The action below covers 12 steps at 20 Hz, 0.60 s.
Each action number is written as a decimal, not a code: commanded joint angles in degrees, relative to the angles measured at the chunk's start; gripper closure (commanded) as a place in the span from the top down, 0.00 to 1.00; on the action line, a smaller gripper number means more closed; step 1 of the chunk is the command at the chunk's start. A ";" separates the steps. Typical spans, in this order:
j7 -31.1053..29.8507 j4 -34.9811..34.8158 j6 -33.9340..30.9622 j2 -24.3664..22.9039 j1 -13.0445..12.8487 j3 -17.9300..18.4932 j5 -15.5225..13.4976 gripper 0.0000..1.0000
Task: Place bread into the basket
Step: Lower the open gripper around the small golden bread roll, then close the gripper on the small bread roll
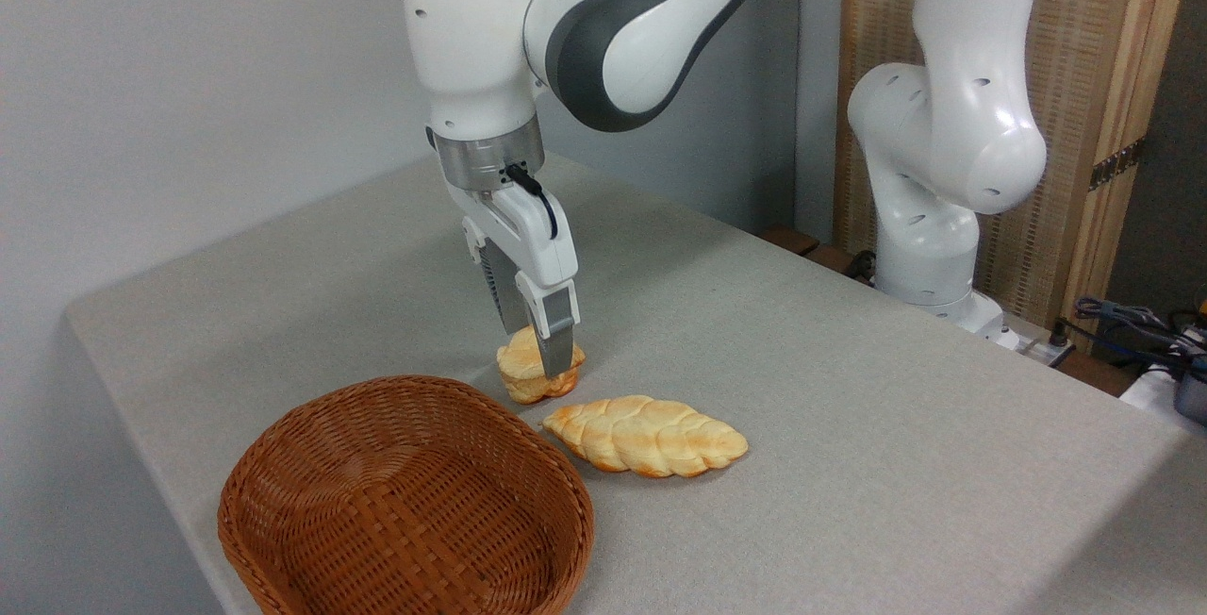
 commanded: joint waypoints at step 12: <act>-0.83 -2.64 3.05 -0.21 -1.21 0.57 0.81 0.44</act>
